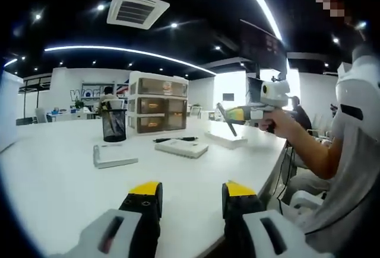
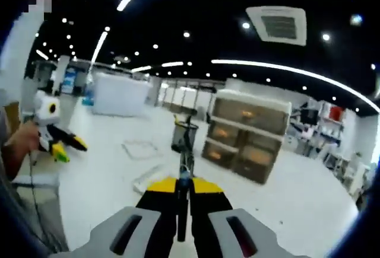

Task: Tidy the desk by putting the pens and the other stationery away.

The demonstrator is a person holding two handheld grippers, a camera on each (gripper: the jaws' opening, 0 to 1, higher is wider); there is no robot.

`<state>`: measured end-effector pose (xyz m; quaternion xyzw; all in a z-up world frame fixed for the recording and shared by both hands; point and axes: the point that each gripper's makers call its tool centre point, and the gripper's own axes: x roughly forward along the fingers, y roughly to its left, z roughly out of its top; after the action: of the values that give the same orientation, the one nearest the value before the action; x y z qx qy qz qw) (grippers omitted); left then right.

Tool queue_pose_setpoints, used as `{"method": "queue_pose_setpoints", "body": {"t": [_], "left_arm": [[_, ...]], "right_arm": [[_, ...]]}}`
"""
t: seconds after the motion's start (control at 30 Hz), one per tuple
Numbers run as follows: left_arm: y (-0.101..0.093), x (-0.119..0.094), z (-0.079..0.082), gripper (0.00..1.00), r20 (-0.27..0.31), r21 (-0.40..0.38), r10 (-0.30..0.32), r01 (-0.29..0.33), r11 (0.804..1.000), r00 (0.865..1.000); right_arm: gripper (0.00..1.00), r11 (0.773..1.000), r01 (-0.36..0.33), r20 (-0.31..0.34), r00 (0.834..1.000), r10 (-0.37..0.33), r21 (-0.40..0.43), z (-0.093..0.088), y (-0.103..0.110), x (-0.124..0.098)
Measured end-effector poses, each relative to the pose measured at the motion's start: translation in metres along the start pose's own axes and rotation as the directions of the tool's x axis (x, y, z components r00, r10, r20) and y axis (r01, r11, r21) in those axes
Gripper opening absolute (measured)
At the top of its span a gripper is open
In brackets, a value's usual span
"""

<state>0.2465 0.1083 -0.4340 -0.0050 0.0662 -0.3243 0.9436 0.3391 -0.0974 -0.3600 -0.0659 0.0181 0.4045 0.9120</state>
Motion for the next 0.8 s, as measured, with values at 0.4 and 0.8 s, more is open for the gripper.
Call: {"method": "queue_pose_setpoints", "body": {"t": [0.4, 0.8], "left_arm": [[-0.003, 0.000, -0.001, 0.40, -0.002, -0.002, -0.005, 0.005, 1.000, 1.000], [-0.003, 0.001, -0.002, 0.40, 0.001, -0.005, -0.009, 0.009, 1.000, 1.000]], "right_arm": [[0.05, 0.927, -0.148, 0.200, 0.976, 0.081, 0.346, 0.011, 0.006, -0.015], [0.05, 0.902, -0.164, 0.218, 0.973, 0.081, 0.399, 0.008, 0.005, -0.019]]}}
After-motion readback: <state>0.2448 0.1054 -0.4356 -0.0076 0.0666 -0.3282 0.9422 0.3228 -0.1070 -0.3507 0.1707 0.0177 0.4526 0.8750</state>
